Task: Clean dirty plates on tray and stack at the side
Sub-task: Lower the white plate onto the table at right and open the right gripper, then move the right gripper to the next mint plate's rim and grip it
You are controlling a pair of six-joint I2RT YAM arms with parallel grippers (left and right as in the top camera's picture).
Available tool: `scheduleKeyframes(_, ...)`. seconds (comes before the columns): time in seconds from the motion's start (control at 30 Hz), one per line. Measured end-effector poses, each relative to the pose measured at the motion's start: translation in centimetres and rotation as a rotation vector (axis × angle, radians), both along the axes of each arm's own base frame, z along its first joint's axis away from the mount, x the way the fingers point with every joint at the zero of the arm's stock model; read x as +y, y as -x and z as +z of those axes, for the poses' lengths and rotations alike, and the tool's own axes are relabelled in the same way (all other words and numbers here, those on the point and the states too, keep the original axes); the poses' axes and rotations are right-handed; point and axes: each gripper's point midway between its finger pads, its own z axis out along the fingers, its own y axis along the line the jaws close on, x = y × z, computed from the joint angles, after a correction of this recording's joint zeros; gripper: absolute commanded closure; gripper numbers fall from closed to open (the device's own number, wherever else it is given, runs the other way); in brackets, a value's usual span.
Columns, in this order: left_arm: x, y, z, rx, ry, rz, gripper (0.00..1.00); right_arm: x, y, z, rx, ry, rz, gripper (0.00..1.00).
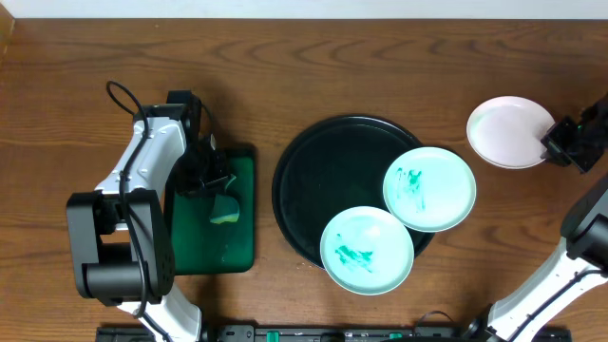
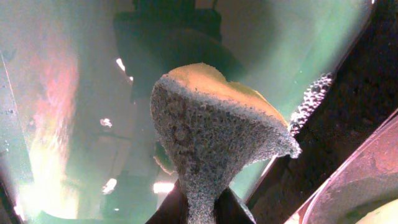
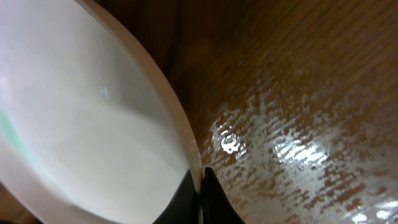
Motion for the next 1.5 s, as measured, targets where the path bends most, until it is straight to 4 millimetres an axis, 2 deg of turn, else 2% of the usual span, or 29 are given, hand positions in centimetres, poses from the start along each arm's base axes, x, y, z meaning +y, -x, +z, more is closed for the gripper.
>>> scheduleKeyframes(0.03, 0.0, 0.0, 0.0, 0.000, 0.000, 0.000, 0.93, 0.0, 0.0, -0.1, 0.001, -0.001, 0.000, 0.96)
scheduleKeyframes(0.13, 0.0, 0.0, 0.0, 0.000, 0.002, 0.000, 0.93, 0.0, 0.0, -0.4, 0.006, -0.003, -0.003, 0.79)
scheduleKeyframes(0.17, -0.1, 0.0, 0.0, 0.000, 0.003, 0.000, 0.93, 0.0, 0.1, -0.4, 0.009, -0.003, -0.001, 0.65)
scheduleKeyframes(0.27, -0.1, 0.0, 0.0, 0.000, 0.005, 0.001, 0.93, 0.1, 0.2, -0.5, 0.015, -0.006, 0.005, 0.64)
scheduleKeyframes(0.4, -0.1, 0.0, 0.0, 0.000, 0.007, 0.001, 0.93, 0.5, 1.0, -0.4, 0.046, -0.023, 0.010, 0.69)
scheduleKeyframes(0.53, -0.1, 0.0, 0.0, 0.000, 0.007, 0.000, 0.93, 0.4, 0.9, 1.2, 0.055, -0.027, 0.014, 0.67)
scheduleKeyframes(0.67, -0.1, 0.0, 0.0, 0.000, 0.007, 0.001, 0.93, -0.2, -0.2, 5.0, 0.001, 0.005, 0.021, 0.62)
scheduleKeyframes(0.77, -0.1, 0.0, 0.0, 0.000, 0.007, 0.001, 0.92, 0.0, -0.8, 9.6, -0.075, 0.042, 0.040, 0.57)
scheduleKeyframes(0.8, -0.1, 0.0, 0.0, 0.000, 0.007, 0.001, 0.93, 0.6, -0.9, 11.9, -0.114, 0.058, 0.063, 0.56)
scheduleKeyframes(0.9, -0.1, 0.0, 0.0, -0.001, 0.007, 0.000, 0.93, 3.7, -0.4, 16.7, -0.188, 0.072, 0.157, 0.54)
scheduleKeyframes(0.97, -0.1, 0.0, 0.0, -0.002, 0.007, -0.003, 0.93, 6.7, 0.5, 18.7, -0.202, 0.050, 0.240, 0.55)
scheduleKeyframes(1.03, -0.1, 0.0, 0.0, -0.003, 0.008, -0.007, 0.92, 9.5, 1.6, 19.4, -0.180, 0.015, 0.313, 0.55)
scheduleKeyframes(1.13, -0.1, -0.1, 0.0, -0.007, 0.008, -0.008, 0.93, 13.1, 3.2, 18.8, -0.087, -0.038, 0.398, 0.55)
scheduleKeyframes(1.23, -0.2, -0.1, 0.0, -0.010, 0.016, -0.020, 0.93, 14.1, 3.9, 17.5, -0.023, -0.038, 0.416, 0.55)
scheduleKeyframes(1.37, -0.6, -0.2, 0.1, -0.015, 0.037, -0.029, 0.93, 15.0, 4.0, 13.4, 0.037, -0.026, 0.435, 0.53)
scheduleKeyframes(1.5, -0.6, -0.3, 0.1, -0.019, 0.041, -0.032, 0.93, 16.3, 5.5, 8.3, 0.082, -0.041, 0.473, 0.50)
